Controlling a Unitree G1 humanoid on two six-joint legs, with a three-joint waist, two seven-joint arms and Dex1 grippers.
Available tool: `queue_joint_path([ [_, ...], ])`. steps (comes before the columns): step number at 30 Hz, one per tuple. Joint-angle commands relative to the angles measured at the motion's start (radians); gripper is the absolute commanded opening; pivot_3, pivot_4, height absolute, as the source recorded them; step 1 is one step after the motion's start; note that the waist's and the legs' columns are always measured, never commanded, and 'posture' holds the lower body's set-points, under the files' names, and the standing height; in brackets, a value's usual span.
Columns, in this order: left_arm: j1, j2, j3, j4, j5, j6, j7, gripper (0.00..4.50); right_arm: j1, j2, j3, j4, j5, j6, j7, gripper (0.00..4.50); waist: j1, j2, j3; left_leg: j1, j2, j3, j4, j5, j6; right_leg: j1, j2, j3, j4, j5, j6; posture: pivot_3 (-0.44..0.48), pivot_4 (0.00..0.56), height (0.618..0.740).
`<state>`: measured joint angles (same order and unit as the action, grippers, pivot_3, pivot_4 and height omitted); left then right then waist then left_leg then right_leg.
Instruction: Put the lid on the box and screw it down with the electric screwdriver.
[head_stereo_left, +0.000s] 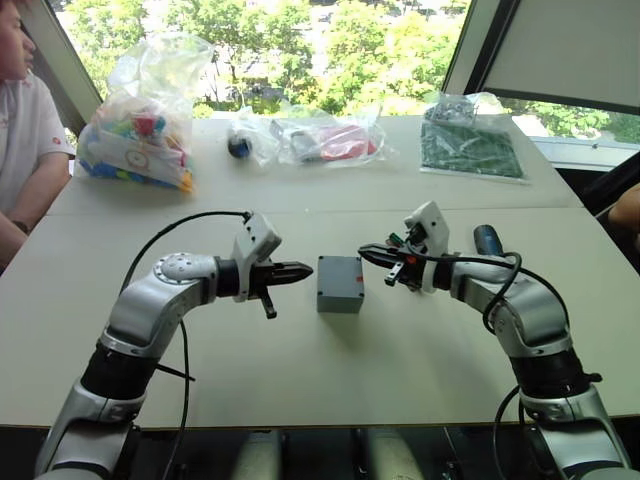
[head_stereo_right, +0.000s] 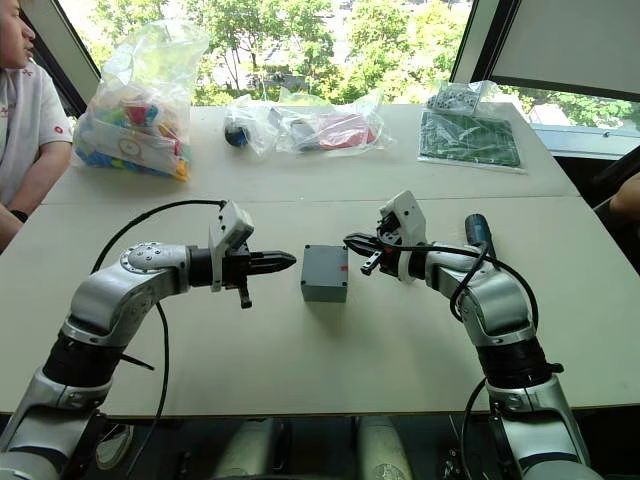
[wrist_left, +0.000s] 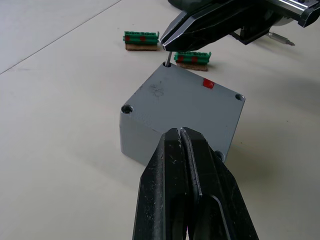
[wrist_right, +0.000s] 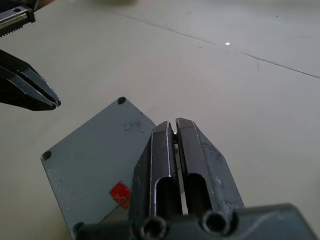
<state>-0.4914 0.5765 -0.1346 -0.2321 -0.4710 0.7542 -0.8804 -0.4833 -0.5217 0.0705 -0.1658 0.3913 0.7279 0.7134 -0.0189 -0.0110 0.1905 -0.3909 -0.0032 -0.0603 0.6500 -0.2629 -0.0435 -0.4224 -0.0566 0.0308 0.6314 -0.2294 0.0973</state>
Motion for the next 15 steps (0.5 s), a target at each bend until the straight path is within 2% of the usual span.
queue_joint_path([
  [1,-0.005,0.000,0.023,-0.030,-0.013,-0.011,0.001,0.00,-0.020,0.003,0.002,-0.011,-0.007,-0.021,0.003,0.05,0.000,0.000,0.000,0.000,0.000,0.000,0.000,0.000,0.000,0.000,0.000,0.000,0.000,0.000,0.000,0.000,0.150,0.740],
  [12,-0.005,-0.003,0.022,-0.028,-0.011,-0.014,0.005,0.00,-0.020,0.011,0.026,-0.010,-0.012,-0.016,0.012,0.05,-0.001,0.000,0.000,0.000,0.000,0.000,0.000,0.000,0.000,0.000,0.000,0.000,0.000,0.000,0.000,0.000,0.150,0.740],
  [15,-0.004,-0.003,0.022,-0.024,-0.008,-0.019,0.007,0.00,-0.030,0.009,0.032,0.000,-0.024,-0.022,0.009,0.82,-0.001,0.000,0.000,0.000,0.000,0.000,0.000,0.000,0.000,0.000,0.000,0.000,0.000,0.000,0.000,0.000,0.150,0.740],
])
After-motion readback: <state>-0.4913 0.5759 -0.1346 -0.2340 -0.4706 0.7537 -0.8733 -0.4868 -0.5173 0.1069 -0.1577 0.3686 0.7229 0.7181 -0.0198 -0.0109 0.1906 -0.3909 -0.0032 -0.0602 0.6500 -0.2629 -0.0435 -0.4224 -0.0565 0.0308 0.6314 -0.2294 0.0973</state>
